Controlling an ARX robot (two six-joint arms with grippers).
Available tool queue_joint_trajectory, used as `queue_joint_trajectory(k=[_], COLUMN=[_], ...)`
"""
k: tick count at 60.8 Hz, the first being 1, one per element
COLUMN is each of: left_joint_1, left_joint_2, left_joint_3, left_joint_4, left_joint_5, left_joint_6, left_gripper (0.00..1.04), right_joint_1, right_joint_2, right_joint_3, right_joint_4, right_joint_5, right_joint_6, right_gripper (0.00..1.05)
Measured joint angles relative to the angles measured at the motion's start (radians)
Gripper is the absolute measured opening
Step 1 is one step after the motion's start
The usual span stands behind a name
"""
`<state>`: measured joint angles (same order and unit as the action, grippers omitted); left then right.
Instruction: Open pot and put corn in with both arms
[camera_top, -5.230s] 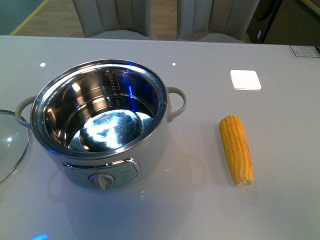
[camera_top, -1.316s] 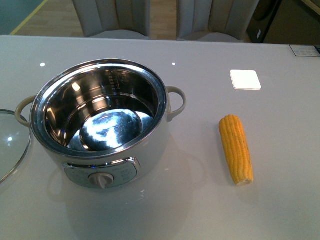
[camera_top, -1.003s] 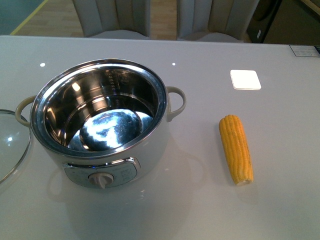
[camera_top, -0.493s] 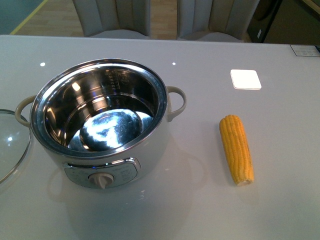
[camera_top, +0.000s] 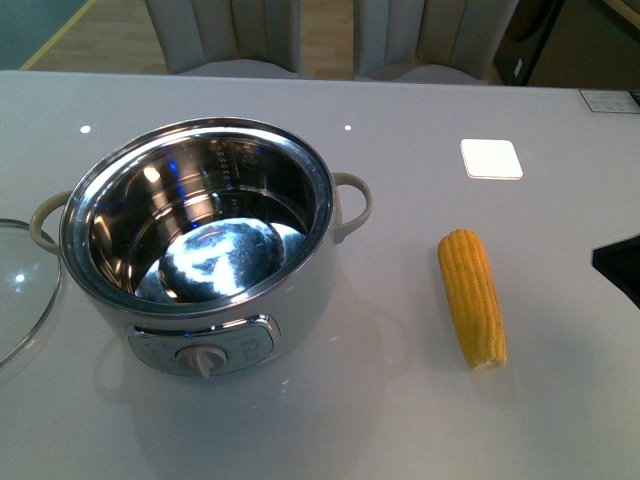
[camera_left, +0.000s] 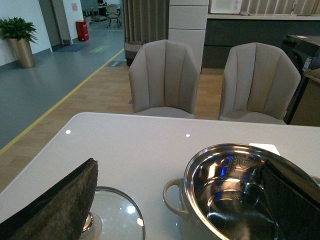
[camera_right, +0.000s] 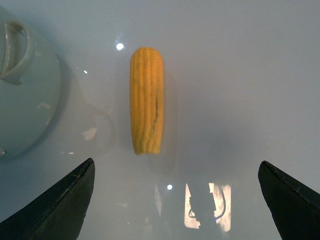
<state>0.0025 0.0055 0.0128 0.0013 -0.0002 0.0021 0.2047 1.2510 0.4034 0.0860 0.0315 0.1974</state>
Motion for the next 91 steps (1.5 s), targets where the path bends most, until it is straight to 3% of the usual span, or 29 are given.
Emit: queue_joint_trajectory(k=[13, 28, 55, 91], left_joint_1=[0.0, 0.0, 0.0, 0.0], left_joint_2=[0.0, 0.0, 0.0, 0.0], left_joint_3=[0.0, 0.0, 0.0, 0.0], left_joint_4=[0.0, 0.0, 0.0, 0.0], left_joint_5=[0.0, 0.0, 0.0, 0.0], left_joint_6=[0.0, 0.0, 0.0, 0.0], left_gripper=[0.98, 0.98, 0.98, 0.98], right_joint_1=[0.002, 0.014, 0.066, 0.092], right_joint_2=[0.298, 0.537, 0.777, 0.861], right_joint_3=[0.133, 0.25, 0.379, 0.46], right_joint_4=[0.136, 0.17, 0.15, 0.04], right_joint_5=[-0.013, -0.009, 0.002, -0.008], right_joint_6=[-0.13, -0.195, -0.142, -0.093], right_gripper=[0.96, 0.96, 0.96, 0.96])
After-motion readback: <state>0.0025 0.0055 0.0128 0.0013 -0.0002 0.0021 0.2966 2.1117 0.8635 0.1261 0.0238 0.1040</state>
